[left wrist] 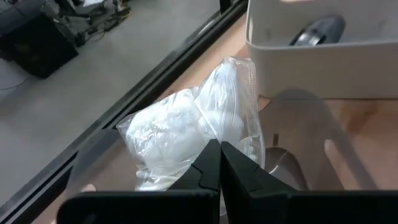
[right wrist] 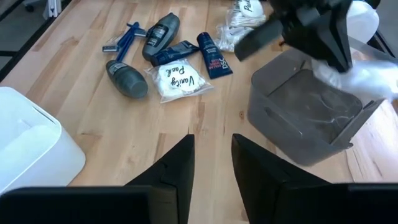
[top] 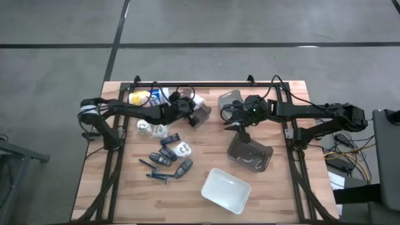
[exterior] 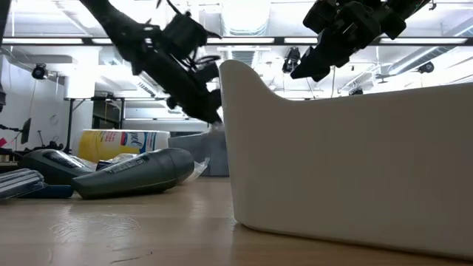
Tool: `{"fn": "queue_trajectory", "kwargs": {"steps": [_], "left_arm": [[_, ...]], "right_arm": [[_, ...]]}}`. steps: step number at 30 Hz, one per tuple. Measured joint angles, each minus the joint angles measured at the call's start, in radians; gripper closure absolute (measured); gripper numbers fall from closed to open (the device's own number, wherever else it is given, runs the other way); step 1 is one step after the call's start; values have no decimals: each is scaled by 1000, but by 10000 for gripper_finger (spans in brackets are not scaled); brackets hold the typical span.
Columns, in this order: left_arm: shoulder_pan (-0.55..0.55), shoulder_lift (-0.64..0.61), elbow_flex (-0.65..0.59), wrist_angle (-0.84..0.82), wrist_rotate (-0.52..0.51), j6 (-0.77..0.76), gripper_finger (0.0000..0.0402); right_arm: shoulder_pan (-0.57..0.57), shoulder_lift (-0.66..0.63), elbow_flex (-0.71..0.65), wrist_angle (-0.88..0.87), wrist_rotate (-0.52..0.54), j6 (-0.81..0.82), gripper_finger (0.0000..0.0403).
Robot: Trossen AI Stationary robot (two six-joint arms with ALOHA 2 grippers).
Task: Pick & Place Travel size toiletries
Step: Put the white cotton pack into the top black bin
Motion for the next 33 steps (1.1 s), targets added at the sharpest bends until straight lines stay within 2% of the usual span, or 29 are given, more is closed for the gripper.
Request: {"fn": "queue_trajectory", "kwargs": {"steps": [5,14,23,33], "left_arm": [[15,56,30,-3,0,21,397],[21,68,32,-10,-1,22,395],[23,87,32,-17,1,10,391],[24,87,32,-27,1,-20,310]], "right_arm": [[0,0,0,0,0,1,323],[0,0,0,0,0,0,349],[0,0,0,0,0,0,359],[0,0,0,0,0,4,330]]}}
